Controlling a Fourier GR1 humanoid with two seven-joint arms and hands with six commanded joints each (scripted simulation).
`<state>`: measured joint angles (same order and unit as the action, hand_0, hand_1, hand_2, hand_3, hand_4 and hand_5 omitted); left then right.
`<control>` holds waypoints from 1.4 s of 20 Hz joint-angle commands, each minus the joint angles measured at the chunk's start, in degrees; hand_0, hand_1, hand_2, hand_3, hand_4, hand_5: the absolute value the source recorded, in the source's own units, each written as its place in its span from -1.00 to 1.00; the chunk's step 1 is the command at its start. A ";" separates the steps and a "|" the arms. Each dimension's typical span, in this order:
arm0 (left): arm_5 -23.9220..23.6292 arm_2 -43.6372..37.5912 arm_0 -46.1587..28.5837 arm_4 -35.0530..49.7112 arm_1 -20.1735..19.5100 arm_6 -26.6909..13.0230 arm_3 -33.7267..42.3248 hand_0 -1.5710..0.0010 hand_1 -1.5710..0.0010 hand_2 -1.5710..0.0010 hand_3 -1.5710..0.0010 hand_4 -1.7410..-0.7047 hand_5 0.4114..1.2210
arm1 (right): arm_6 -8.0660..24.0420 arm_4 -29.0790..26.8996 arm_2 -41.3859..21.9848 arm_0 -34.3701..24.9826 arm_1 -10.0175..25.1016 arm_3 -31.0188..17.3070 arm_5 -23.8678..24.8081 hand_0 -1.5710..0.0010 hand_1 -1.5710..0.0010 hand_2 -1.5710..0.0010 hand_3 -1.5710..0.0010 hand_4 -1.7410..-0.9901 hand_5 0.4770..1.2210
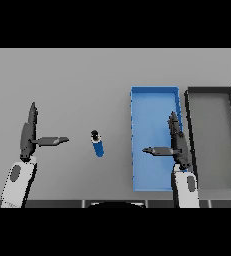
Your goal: Pick up the blue pipe and place it into the blue bin.
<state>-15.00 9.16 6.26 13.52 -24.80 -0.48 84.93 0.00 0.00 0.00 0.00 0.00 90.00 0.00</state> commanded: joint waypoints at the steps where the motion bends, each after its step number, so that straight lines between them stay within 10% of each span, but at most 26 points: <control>1: -0.02 -0.05 0.27 0.01 0.05 0.07 -0.20 1.00 1.00 1.00 1.00 0.07 -0.52 | 0.20 -0.04 0.09 -0.29 0.03 -0.18 0.09 1.00 1.00 1.00 1.00 0.30 -0.67; 6: -0.04 -0.06 2.63 -0.22 0.53 -0.74 -2.09 1.00 1.00 1.00 1.00 0.07 -0.52 | 1.01 -0.16 1.00 -2.62 0.47 -1.91 0.38 1.00 1.00 1.00 1.00 0.30 -0.67; 9: 15.34 1.40 1.14 2.58 -6.58 4.54 -3.98 1.00 1.00 1.00 1.00 0.06 -0.52 | -3.80 7.05 -3.54 2.38 6.64 1.65 -2.70 1.00 1.00 1.00 1.00 0.30 -0.68; 16: 25.01 4.21 -0.46 2.11 -10.61 9.84 -3.05 1.00 1.00 1.00 1.00 0.11 -0.54 | -2.32 8.70 -4.93 3.79 8.18 3.88 -3.58 1.00 1.00 1.00 1.00 0.37 -0.68; 28: 30.60 16.37 -0.34 -2.19 -6.45 1.41 5.23 1.00 1.00 1.00 1.00 0.03 -0.81 | -3.57 8.15 -5.17 2.91 8.36 3.71 -4.77 1.00 1.00 1.00 1.00 0.19 -0.53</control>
<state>15.60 25.56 5.94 11.31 -31.18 0.79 90.17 -3.56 8.15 -5.17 2.90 8.36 93.71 -4.77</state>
